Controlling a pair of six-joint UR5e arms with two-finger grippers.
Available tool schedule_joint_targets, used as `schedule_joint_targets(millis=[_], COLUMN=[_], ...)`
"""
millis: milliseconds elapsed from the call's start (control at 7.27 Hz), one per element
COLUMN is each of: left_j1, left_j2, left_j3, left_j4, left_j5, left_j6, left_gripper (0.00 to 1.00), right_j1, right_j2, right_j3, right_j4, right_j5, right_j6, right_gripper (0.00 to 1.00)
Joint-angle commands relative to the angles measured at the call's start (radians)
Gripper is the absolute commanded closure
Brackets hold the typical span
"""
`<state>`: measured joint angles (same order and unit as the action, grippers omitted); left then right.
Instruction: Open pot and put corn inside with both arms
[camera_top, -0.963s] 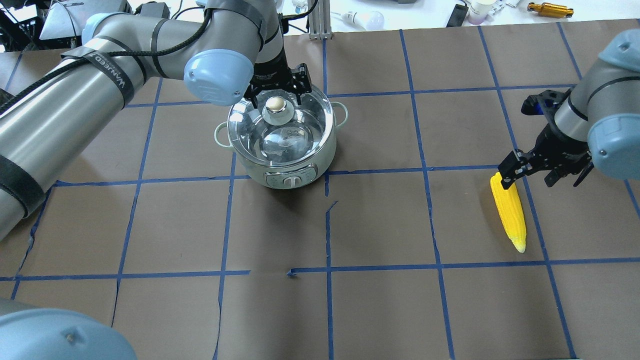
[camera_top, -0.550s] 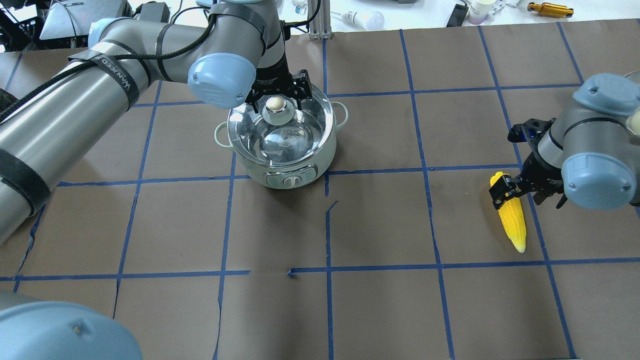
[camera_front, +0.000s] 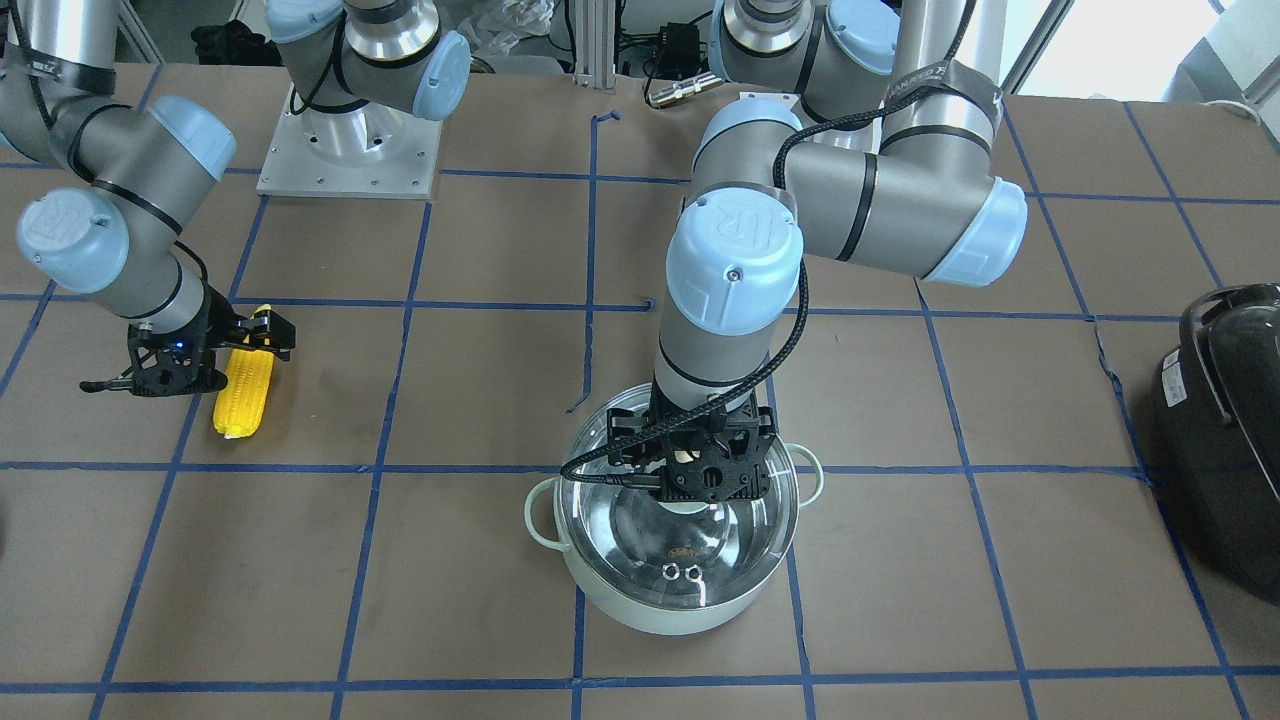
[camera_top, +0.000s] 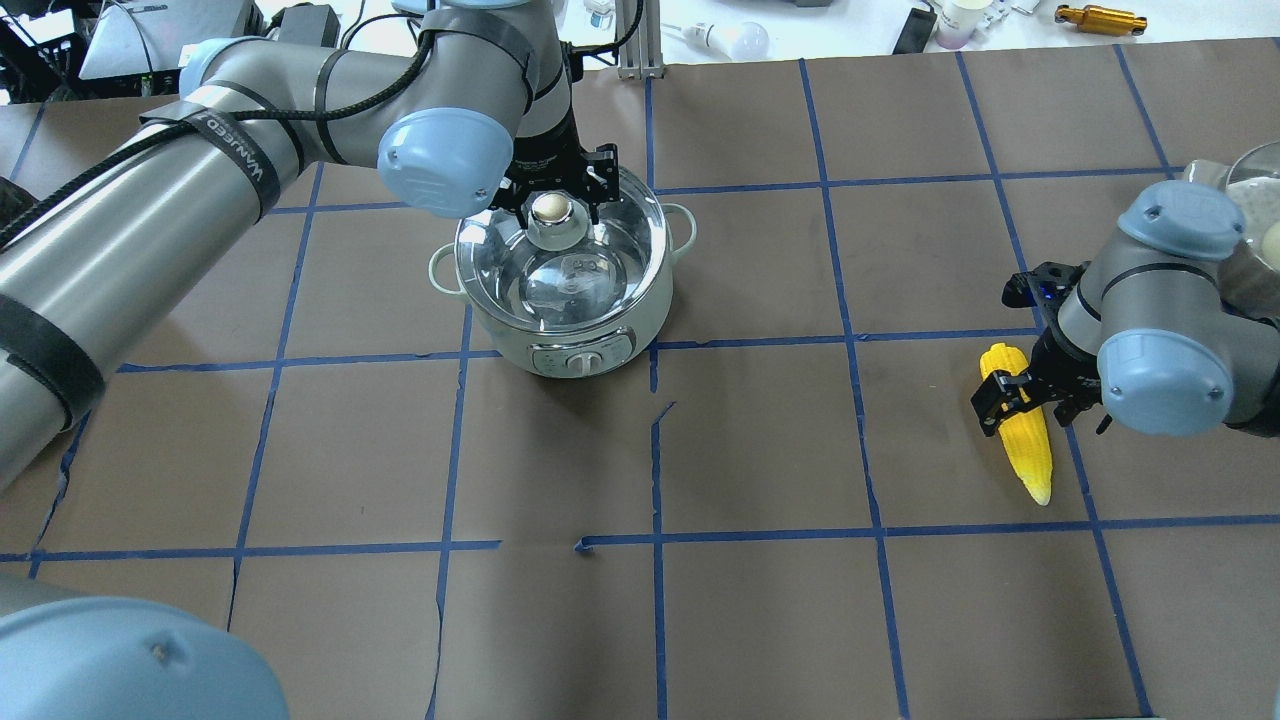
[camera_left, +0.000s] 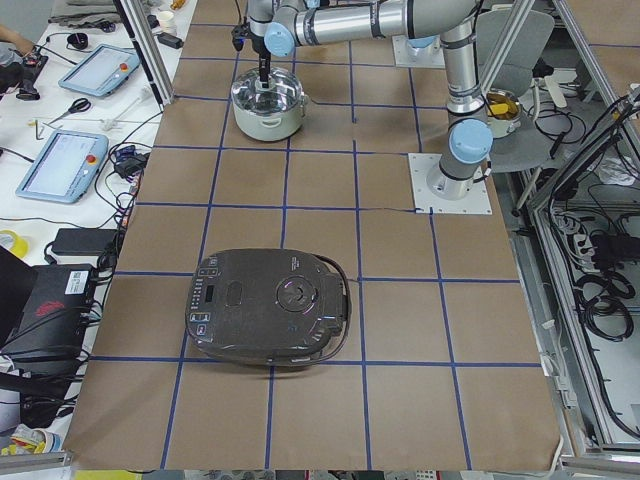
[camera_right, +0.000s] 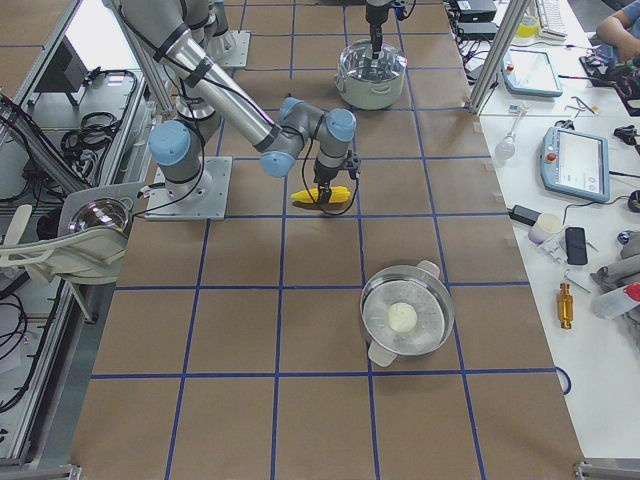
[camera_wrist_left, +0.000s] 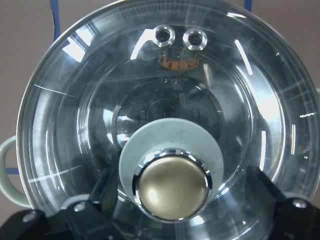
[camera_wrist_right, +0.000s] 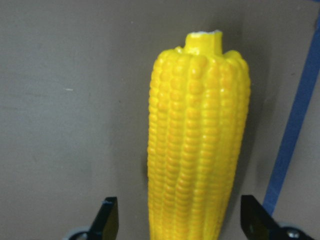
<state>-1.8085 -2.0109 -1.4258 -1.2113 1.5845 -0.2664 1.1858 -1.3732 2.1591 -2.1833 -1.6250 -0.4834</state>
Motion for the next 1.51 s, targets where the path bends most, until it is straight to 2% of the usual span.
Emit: schedule_joint_targets(millis=[0, 138, 412, 550, 688, 825, 962, 1100, 1238, 1375], left_j1=[0.0, 0.001, 0.02, 0.053, 0.139, 0.232, 0.327, 0.422, 0.525, 0.607], left_j2=[0.001, 0.015, 0.075, 0.116, 0.156, 0.193, 0.214, 0.218, 0.218, 0.213], left_j3=[0.001, 0.007, 0.028, 0.051, 0.051, 0.032, 0.01, -0.039, -0.126, -0.227], left_j4=[-0.001, -0.004, -0.06, -0.141, -0.256, -0.292, -0.298, -0.289, -0.259, -0.123], left_j5=[-0.004, -0.012, -0.027, -0.024, -0.021, -0.017, -0.023, -0.026, -0.029, -0.029], left_j6=[-0.007, -0.002, 0.001, 0.033, 0.073, 0.128, 0.213, 0.348, 0.401, 0.509], left_gripper=[0.89, 1.0, 1.0, 1.0, 1.0, 1.0, 1.0, 1.0, 1.0, 1.0], right_j1=[0.0, 0.0, 0.005, 0.02, 0.073, 0.191, 0.325, 0.418, 0.504, 0.588], right_j2=[0.011, 0.011, 0.0, -0.006, -0.012, -0.012, -0.003, 0.015, 0.058, 0.124], right_j3=[-0.001, -0.007, -0.08, -0.144, -0.204, -0.273, -0.366, -0.498, -0.642, -0.773], right_j4=[-0.033, -0.038, -0.02, 0.026, 0.077, 0.121, 0.19, 0.297, 0.412, 0.48], right_j5=[0.002, -0.001, -0.01, -0.039, -0.033, -0.036, -0.038, -0.03, -0.026, -0.026], right_j6=[0.0, -0.001, 0.018, 0.04, 0.158, 0.268, 0.449, 0.585, 0.624, 0.723], right_gripper=[0.74, 1.0, 1.0, 1.0, 1.0, 1.0, 1.0, 1.0, 1.0, 1.0])
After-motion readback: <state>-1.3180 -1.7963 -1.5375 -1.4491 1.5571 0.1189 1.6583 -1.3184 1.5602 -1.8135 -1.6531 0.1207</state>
